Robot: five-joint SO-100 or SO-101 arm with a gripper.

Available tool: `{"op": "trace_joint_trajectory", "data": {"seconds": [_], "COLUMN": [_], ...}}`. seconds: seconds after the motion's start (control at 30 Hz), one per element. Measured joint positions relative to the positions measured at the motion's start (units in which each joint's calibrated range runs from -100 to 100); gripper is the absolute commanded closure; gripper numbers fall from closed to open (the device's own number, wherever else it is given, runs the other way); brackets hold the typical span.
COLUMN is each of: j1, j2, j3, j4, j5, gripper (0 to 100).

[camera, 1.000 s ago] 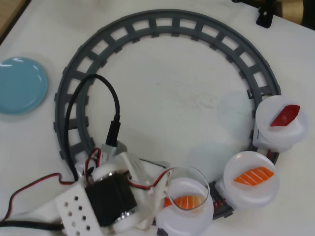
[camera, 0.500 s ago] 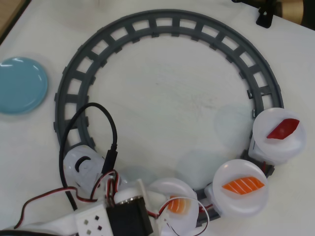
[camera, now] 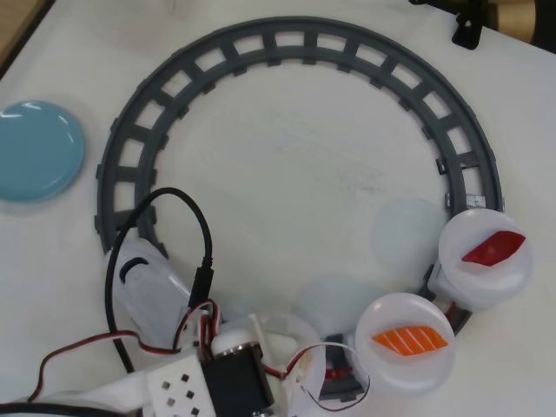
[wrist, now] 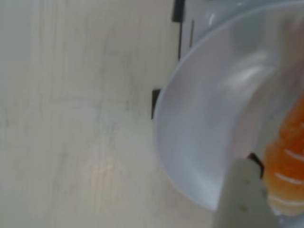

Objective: Pick up the sushi from the Shinkansen and put it on the blue dish

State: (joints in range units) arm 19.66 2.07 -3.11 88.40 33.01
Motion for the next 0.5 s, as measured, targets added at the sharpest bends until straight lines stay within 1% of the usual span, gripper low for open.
{"op": "trace_joint_trajectory", "data": {"seconds": [0.3,0.37,0.5], "j1": [0.0,0.0,-0.2], "j2": [0.0,0.0,0.0], "j3": [10.4,10.8,11.0], "j4": [-9.2,-9.7,-10.2], "j5": [-0.8,-0.7,-0.8], "gripper": [75,81,98]}}
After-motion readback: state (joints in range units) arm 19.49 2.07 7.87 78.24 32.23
